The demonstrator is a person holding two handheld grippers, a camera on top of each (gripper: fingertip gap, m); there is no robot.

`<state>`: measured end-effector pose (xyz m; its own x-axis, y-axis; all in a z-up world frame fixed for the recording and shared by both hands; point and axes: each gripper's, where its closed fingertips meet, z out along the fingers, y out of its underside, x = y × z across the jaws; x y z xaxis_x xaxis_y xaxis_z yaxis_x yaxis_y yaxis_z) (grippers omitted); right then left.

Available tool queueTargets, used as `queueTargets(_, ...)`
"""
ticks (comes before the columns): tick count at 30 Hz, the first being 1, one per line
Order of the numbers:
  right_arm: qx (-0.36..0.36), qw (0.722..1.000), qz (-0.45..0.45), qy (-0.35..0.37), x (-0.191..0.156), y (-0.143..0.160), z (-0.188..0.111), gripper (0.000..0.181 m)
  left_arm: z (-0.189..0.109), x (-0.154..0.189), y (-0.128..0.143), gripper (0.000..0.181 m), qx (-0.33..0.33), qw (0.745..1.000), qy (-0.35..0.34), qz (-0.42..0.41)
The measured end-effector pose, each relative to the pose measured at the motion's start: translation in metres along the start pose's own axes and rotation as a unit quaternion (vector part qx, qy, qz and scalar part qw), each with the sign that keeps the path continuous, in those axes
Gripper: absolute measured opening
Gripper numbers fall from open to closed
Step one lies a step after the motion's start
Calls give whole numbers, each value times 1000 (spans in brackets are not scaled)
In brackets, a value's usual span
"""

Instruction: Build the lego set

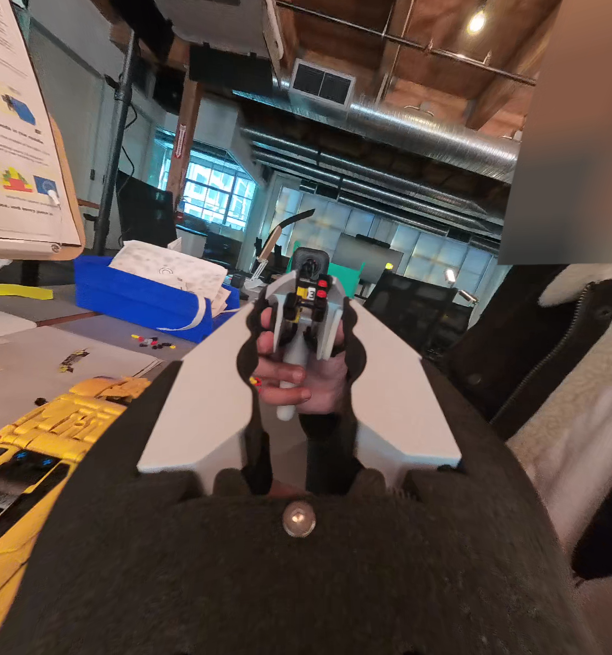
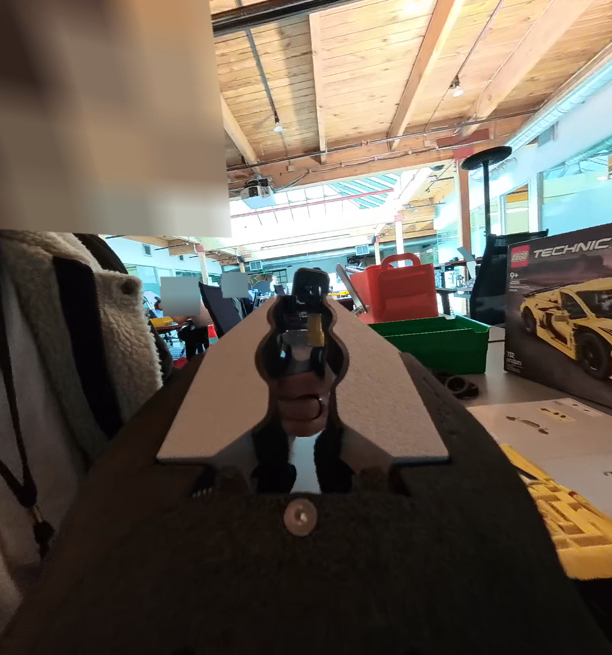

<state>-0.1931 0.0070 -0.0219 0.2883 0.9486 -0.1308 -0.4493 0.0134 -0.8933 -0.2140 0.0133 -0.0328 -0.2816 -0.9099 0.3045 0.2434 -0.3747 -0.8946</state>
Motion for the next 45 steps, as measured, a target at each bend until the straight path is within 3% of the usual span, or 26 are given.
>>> queueTargets(6,-12,1000,4,-5,-3,6,3,19,3,4,5,38,-16,999,-9,50)
queueTargets(9,-20,1000,7,-4,-3,9,4,19,2,4,7,26,-20,998,-13,63)
queueTargets(29,-49,998,0,35,7,16,1,21,-2,-3,11,23,-50,987,-47,148)
queueTargets(45,-67,996,55,-6,-2,21,0,20,-4,4,14,23,-64,984,-35,165)
